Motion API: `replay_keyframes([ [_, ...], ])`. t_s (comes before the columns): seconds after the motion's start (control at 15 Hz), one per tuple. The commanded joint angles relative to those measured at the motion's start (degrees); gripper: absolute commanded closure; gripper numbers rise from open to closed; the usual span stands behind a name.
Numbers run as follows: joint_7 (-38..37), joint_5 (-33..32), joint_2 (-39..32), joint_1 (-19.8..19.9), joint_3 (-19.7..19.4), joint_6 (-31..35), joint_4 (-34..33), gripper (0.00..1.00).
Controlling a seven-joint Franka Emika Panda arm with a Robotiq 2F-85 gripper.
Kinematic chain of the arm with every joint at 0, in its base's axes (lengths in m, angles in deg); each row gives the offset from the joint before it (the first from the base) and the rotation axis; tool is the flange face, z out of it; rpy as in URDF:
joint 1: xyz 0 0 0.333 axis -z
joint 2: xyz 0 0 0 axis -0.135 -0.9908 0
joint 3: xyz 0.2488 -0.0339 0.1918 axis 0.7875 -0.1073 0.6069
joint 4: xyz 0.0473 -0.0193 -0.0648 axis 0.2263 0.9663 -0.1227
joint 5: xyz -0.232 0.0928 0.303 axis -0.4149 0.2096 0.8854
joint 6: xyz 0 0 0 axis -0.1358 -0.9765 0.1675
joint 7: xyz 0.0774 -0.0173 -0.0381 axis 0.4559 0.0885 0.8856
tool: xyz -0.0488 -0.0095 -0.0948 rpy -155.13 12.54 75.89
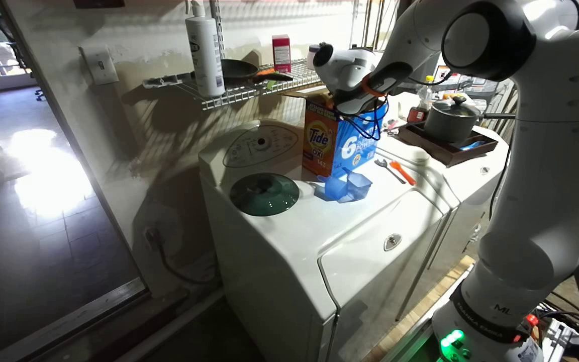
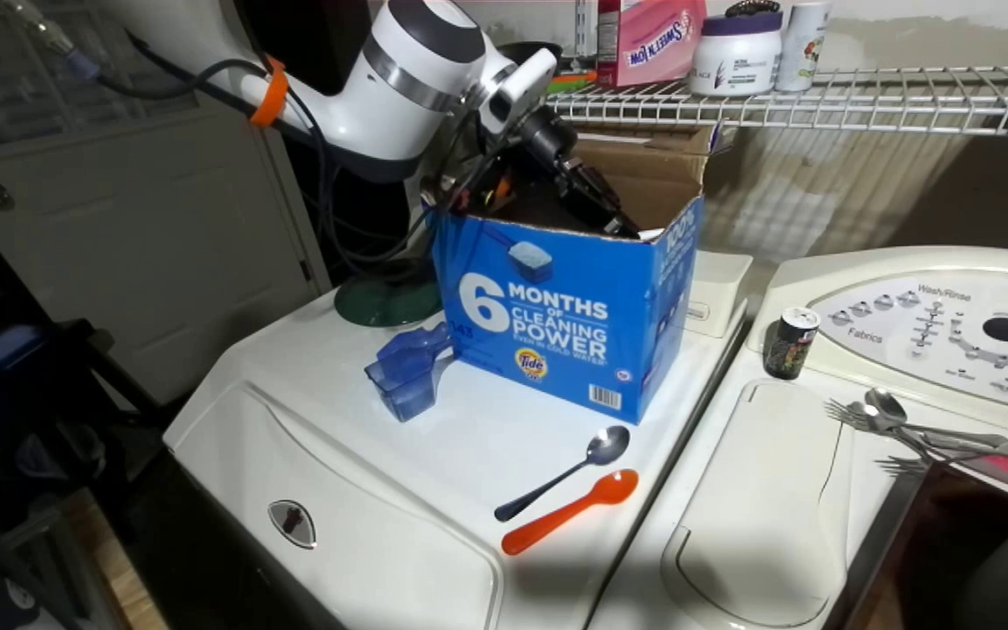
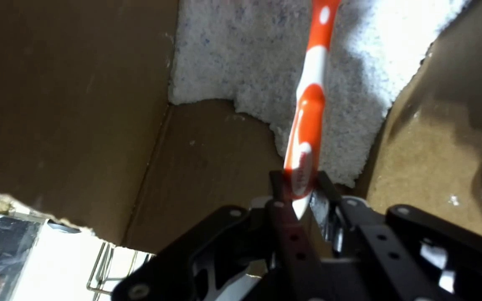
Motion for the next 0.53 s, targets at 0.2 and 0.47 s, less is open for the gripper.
replay_keyframes([
  [0.2,0.45,0.29,-0.04,-0.39,-0.39,0.01,-0.07,0.81],
  [0.47,2.0,1.35,-0.34,-0.23,-0.06,0.09,-0.03,0.95],
])
